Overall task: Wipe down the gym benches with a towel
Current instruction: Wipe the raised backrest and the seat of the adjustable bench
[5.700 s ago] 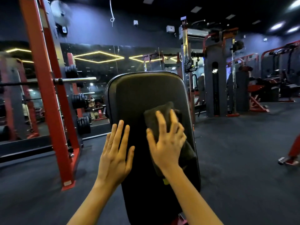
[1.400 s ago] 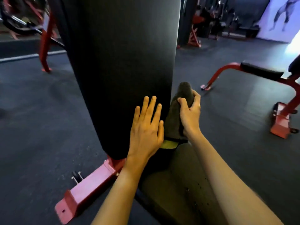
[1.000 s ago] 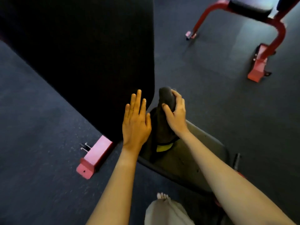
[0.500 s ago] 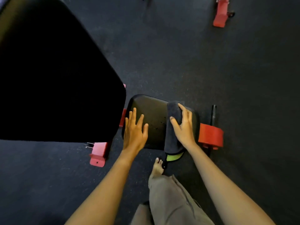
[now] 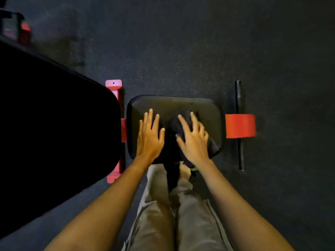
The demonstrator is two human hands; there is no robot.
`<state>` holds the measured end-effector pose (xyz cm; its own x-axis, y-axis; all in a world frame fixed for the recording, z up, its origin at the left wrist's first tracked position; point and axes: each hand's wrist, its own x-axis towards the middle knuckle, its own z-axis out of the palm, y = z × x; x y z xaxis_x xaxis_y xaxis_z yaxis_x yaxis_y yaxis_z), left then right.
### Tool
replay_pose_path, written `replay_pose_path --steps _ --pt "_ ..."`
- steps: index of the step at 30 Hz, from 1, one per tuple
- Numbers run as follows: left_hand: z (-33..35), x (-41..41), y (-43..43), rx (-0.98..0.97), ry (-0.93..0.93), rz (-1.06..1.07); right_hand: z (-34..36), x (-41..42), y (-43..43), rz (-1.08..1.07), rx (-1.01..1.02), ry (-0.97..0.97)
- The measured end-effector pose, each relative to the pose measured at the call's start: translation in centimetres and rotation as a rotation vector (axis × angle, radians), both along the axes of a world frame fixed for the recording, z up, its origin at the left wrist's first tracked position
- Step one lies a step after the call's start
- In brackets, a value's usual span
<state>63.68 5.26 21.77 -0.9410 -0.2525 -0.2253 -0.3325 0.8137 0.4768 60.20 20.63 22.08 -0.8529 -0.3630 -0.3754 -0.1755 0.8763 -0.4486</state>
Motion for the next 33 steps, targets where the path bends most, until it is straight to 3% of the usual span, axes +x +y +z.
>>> replay_pose_path --steps 3,12,17,21,26,33 --pt "-2.8 -0.6 -2.0 -0.01 -0.004 -0.057 -3.5 1.9 -2.0 0.028 0.147 0.041" --pt "-5.9 -4.1 -3.8 0.004 0.145 -0.234 -5.9 -1.9 -5.1 -0.015 0.194 0.333" --pt "-6.3 -6.5 -2.1 0.012 0.127 -0.21 -6.1 -8.6 -4.2 -0.062 0.196 0.313" --pt "-6.7 -8.6 -1.9 -0.059 0.121 -0.28 -6.1 -10.9 -0.1 -0.331 0.283 0.273" --pt "-7.5 -9.5 -1.9 -0.106 0.06 -0.301 -5.0 -13.1 0.5 -0.528 0.319 0.047" --pt "-8.3 -9.2 -1.6 -0.154 0.09 -0.295 -5.0 -15.6 -6.0 0.047 0.366 -0.013"
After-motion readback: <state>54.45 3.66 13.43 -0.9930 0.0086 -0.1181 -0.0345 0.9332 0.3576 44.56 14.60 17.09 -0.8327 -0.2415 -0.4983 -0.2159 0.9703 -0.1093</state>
